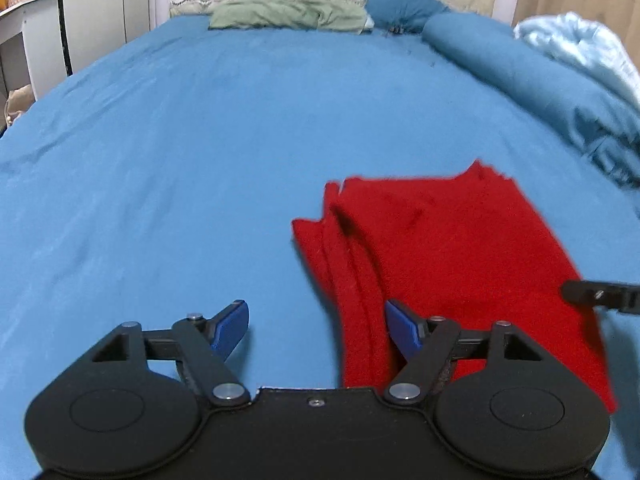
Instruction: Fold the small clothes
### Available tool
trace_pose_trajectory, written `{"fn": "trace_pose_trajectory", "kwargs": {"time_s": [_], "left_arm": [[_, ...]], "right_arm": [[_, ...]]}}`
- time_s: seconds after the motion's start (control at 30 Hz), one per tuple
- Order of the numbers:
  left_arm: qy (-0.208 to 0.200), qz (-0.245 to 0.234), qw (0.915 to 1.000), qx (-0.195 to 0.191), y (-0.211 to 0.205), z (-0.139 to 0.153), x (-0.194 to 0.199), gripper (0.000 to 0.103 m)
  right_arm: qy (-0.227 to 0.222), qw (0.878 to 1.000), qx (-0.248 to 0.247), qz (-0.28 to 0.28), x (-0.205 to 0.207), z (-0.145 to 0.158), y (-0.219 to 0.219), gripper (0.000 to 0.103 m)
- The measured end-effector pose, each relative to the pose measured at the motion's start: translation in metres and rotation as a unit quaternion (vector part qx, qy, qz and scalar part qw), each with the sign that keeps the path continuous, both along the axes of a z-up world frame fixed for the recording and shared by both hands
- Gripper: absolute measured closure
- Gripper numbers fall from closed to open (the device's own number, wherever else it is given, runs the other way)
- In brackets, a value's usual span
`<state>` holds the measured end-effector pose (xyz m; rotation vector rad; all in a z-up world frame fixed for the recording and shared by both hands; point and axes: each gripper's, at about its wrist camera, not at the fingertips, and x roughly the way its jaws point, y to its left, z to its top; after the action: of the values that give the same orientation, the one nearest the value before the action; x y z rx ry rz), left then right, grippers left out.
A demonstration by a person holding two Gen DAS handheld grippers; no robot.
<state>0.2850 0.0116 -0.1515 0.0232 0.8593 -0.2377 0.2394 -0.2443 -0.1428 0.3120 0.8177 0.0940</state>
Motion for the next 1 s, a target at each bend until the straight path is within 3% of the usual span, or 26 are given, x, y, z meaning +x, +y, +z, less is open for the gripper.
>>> {"fn": "trace_pose_trajectory", "kwargs": {"time_s": [0.07, 0.2, 0.3, 0.47, 0.57, 0.63, 0.7, 0.8, 1.0], "left_arm": [[0.02, 0.004, 0.9998, -0.001, 0.001, -0.011, 0.005, 0.025], [0.025, 0.009, 0.9997, 0.0, 0.0, -0.011, 0.008, 0.026], [0.012, 0.012, 0.9999, 0.003, -0.001, 0.007, 0.0, 0.028], [-0.037, 0.01, 0.9993, -0.001, 0.0, 0.064, -0.033, 0.026], [-0.065, 0.012, 0.9978, 0.006, -0.004, 0.103, -0.063, 0.014], [-0.092, 0.012, 0.9957, 0.01, -0.008, 0.125, -0.086, 0.0], [-0.116, 0.015, 0.993, 0.018, -0.01, 0.144, -0.111, 0.0], [-0.126, 0.024, 0.9915, 0.021, -0.011, 0.161, -0.146, 0.0], [-0.12, 0.043, 0.9916, 0.026, -0.004, 0.168, -0.201, 0.0]], "right_arm": [[0.008, 1.0, -0.024, -0.011, 0.002, -0.01, 0.001, 0.007], [0.006, 0.999, -0.043, -0.017, 0.001, -0.013, 0.004, 0.005], [-0.002, 0.998, -0.054, -0.014, -0.001, -0.001, 0.009, 0.005], [-0.048, 0.996, -0.072, 0.007, -0.031, 0.049, 0.019, 0.005], [-0.074, 0.994, -0.084, 0.004, -0.057, 0.087, 0.027, 0.0], [-0.092, 0.991, -0.097, -0.003, -0.079, 0.112, 0.035, 0.0], [-0.108, 0.987, -0.115, -0.015, -0.1, 0.131, 0.042, 0.0], [-0.115, 0.984, -0.134, -0.024, -0.128, 0.153, 0.05, 0.0], [-0.081, 0.985, -0.142, -0.046, -0.178, 0.171, 0.06, 0.0]]}}
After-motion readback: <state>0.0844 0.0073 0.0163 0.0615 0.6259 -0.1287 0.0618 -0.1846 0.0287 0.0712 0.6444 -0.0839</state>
